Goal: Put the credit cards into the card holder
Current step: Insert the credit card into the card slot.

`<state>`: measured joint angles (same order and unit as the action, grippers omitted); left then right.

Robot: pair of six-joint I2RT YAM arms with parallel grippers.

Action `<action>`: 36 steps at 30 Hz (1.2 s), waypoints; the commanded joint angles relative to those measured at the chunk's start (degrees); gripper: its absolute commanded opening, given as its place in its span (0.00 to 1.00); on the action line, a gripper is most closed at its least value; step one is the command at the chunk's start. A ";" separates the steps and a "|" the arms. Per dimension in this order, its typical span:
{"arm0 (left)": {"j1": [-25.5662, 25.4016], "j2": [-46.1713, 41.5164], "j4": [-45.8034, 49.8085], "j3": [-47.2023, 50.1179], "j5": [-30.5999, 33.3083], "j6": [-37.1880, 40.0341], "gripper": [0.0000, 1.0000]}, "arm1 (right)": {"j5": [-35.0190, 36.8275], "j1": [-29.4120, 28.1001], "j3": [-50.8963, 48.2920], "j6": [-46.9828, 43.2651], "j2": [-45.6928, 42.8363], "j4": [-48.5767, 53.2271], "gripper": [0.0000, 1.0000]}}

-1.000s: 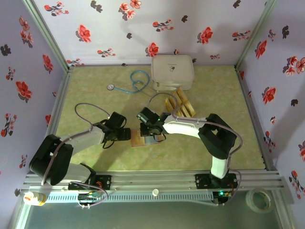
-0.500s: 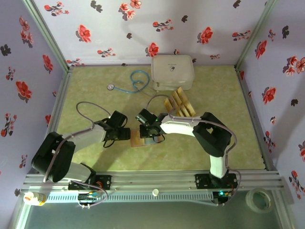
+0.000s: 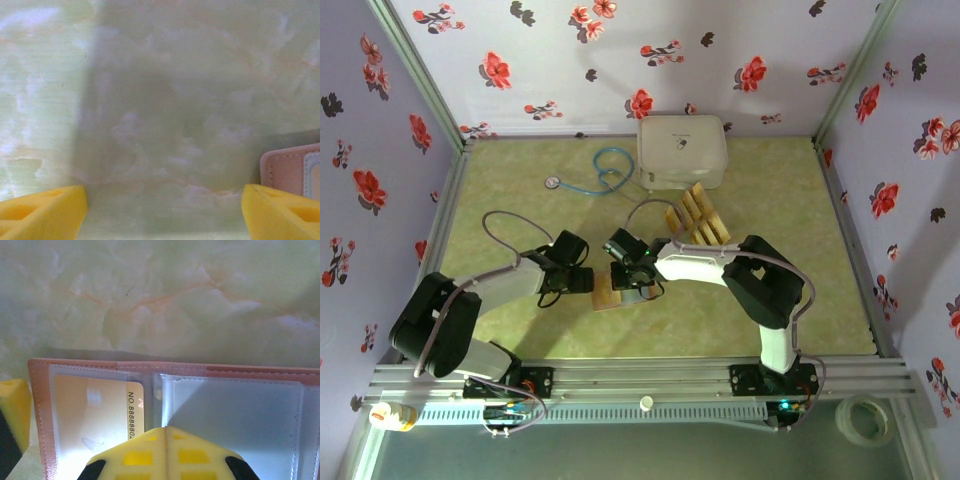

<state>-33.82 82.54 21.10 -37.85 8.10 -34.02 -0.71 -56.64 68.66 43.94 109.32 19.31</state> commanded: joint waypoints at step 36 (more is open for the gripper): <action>0.42 3.95 -3.18 1.09 -4.45 0.87 0.81 | -2.49 -1.76 2.96 0.09 2.14 -0.48 0.00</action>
<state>-33.82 82.98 21.30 -38.11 8.23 -33.87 -1.98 -57.54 70.06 43.92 110.37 19.29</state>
